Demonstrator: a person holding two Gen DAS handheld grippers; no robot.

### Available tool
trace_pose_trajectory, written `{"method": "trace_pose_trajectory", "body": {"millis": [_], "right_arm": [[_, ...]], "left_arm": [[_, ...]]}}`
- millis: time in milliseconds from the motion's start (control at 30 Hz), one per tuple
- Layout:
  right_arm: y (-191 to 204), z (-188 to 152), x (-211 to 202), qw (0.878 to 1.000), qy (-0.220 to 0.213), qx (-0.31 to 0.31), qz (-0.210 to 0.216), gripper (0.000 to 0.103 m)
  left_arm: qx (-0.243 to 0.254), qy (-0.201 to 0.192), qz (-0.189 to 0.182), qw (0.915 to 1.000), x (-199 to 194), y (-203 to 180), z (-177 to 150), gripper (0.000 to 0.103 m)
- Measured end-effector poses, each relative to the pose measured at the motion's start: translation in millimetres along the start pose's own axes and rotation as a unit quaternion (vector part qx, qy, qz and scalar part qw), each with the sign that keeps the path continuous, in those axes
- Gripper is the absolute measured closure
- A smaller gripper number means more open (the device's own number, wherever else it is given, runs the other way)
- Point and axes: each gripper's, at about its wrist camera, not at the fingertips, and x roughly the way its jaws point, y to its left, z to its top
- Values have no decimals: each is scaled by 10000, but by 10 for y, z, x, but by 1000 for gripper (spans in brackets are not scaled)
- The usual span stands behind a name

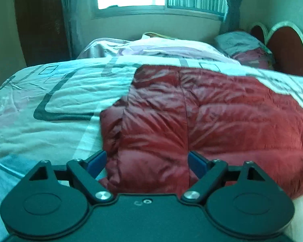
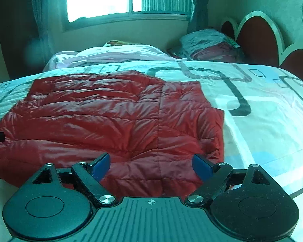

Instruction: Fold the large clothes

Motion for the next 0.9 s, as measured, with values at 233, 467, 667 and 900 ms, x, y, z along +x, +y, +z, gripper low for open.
{"method": "trace_pose_trajectory", "body": {"millis": [233, 467, 667, 900], "right_arm": [[-18, -49, 177, 9994, 316, -82, -97, 30], [-60, -27, 11, 9997, 233, -63, -67, 29], [-135, -63, -76, 9996, 276, 34, -98, 29], [-226, -75, -151, 9994, 274, 46, -223, 19]], "left_arm": [[-425, 375, 14, 9984, 166, 102, -75, 14], [-746, 586, -102, 9954, 105, 180, -52, 12], [-922, 676, -213, 9932, 26, 227, -66, 11], [-938, 777, -263, 9922, 14, 247, -76, 10]]}}
